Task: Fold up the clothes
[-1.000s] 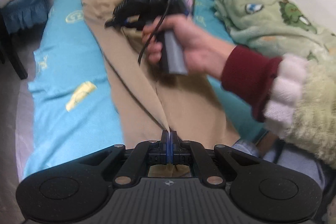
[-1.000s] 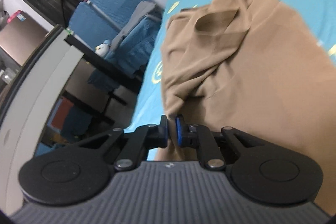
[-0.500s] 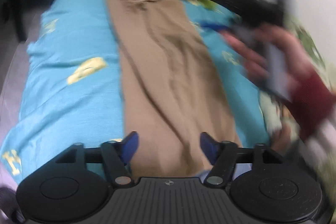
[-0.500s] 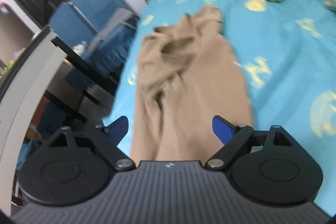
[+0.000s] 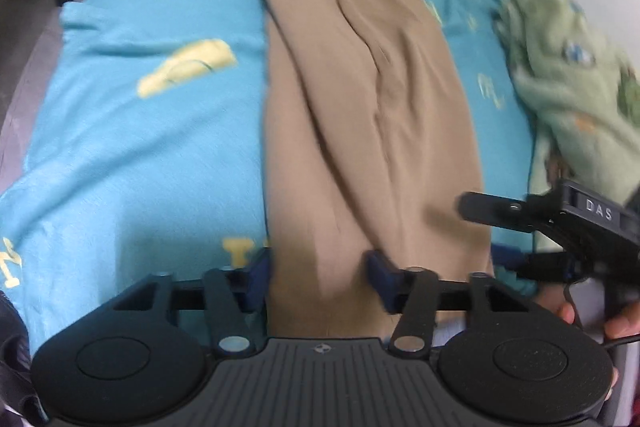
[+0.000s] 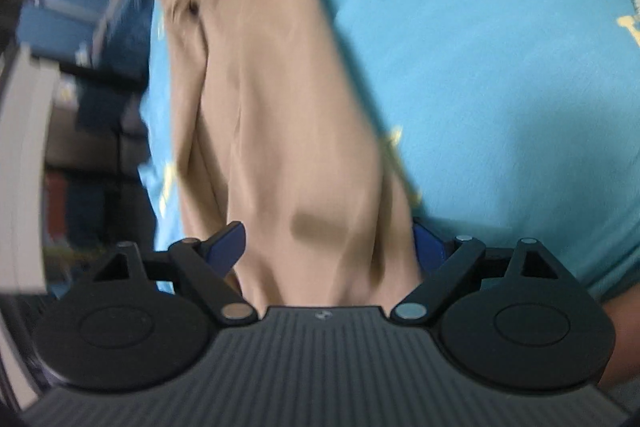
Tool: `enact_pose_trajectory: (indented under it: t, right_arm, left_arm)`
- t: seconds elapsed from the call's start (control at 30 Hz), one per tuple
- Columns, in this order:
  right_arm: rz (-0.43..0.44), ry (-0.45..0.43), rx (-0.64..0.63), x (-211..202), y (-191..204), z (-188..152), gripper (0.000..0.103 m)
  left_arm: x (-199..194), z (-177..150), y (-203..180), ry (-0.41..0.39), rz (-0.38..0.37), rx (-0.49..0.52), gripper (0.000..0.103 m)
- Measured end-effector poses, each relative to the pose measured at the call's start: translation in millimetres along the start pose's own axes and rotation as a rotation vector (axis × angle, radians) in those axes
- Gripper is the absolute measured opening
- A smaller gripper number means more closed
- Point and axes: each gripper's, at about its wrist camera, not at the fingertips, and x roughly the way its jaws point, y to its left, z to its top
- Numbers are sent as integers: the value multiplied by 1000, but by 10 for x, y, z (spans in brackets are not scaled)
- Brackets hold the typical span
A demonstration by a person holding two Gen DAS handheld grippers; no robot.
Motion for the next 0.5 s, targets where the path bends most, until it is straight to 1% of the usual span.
enact_pose_trajectory:
  t: [0.03, 0.07, 0.1, 0.13, 0.17, 0.2, 0.23, 0.3, 0.37, 0.43, 0.5]
  right_arm:
    - [-19, 22, -33, 16, 59, -44, 87]
    - [-42, 31, -65, 19, 110, -84, 76]
    - [-59, 31, -76, 8, 127, -103, 66]
    - [-76, 31, -87, -3, 144, -123, 37]
    - [-94, 30, -98, -14, 161, -143, 13]
    - [-99, 28, -98, -36, 164, -155, 13]
    - [-60, 14, -60, -107, 124, -145, 13]
    - [23, -41, -5, -327, 89, -131, 12]
    - [69, -108, -30, -608, 168, -129, 12]
    - [108, -166, -55, -882, 252, -125, 11]
    - [142, -205, -64, -1112, 298, -132, 11]
  left_arm:
    - [-6, -18, -32, 7, 20, 21, 24]
    - [-21, -29, -55, 7, 34, 35, 18]
    - [-57, -36, -63, -3, 42, 41, 16]
    - [-97, -43, -68, -16, 49, 47, 13]
    - [-160, -59, -51, -37, 48, 39, 10]
    - [-236, -84, -16, -67, 40, 16, 10]
    - [-338, -119, 17, -109, 30, -9, 9]
    - [-614, -207, 62, -210, -4, -53, 8]
    - [-910, -294, 99, -317, -43, -101, 7]
    - [-1138, -312, 30, -395, -73, -127, 7]
    - [-1362, -324, -45, -471, -103, -150, 7]
